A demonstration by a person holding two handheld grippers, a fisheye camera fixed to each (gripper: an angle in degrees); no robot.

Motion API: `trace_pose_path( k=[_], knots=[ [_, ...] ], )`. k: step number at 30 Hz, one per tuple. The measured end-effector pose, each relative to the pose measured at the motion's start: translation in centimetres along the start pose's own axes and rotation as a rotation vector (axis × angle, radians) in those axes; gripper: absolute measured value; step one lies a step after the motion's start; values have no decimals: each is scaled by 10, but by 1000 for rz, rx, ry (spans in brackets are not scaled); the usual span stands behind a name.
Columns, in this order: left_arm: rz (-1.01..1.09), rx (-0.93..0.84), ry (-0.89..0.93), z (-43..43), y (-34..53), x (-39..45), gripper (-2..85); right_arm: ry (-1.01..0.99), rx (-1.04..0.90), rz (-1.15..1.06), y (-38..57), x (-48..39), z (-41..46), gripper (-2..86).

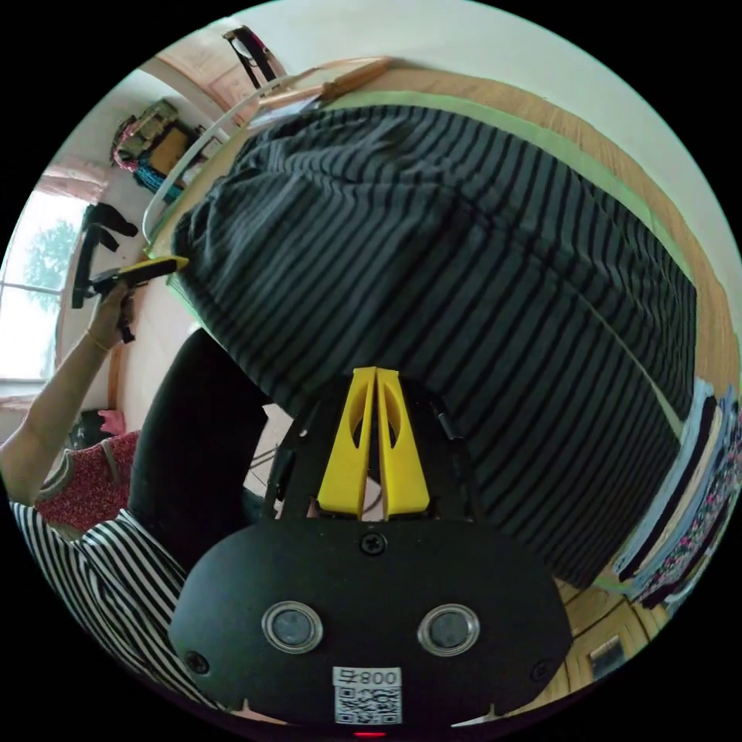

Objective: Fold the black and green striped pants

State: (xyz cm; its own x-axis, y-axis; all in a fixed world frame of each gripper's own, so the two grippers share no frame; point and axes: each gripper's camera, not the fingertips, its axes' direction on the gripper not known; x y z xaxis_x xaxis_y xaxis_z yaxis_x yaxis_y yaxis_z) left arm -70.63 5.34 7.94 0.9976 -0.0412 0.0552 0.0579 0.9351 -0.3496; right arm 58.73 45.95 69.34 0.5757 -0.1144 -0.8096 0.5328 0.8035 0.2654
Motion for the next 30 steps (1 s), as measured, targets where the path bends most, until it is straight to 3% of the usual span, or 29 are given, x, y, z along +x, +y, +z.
trace_pose_path(
  k=[3, 7, 10, 14, 20, 24, 30],
  knots=[
    [-13, -5, 60, -11, 5, -25, 1, -28, 13, -32, -53, -11, -2, 1],
    [50, -21, 40, -44, 16, -39, 1, -33, -148, -63, -95, -21, 35, 2],
    [21, -36, 90, -64, 21, -57, 1, -62, -53, -44, -95, -25, 28, 2],
    [27, 95, 123, -112, 14, -74, 1, -101, -74, -43, -115, -26, 20, 2],
    [103, 321, 191, -181, -45, -100, 5, -216, 61, -87, -169, -29, -17, 2],
    [89, 253, 97, -189, -88, -121, 14, -239, 97, -122, -220, -36, -26, 1],
    [105, 72, -24, -185, -114, -151, 72, -219, -20, -162, -254, -58, -2, 1]
  ],
)
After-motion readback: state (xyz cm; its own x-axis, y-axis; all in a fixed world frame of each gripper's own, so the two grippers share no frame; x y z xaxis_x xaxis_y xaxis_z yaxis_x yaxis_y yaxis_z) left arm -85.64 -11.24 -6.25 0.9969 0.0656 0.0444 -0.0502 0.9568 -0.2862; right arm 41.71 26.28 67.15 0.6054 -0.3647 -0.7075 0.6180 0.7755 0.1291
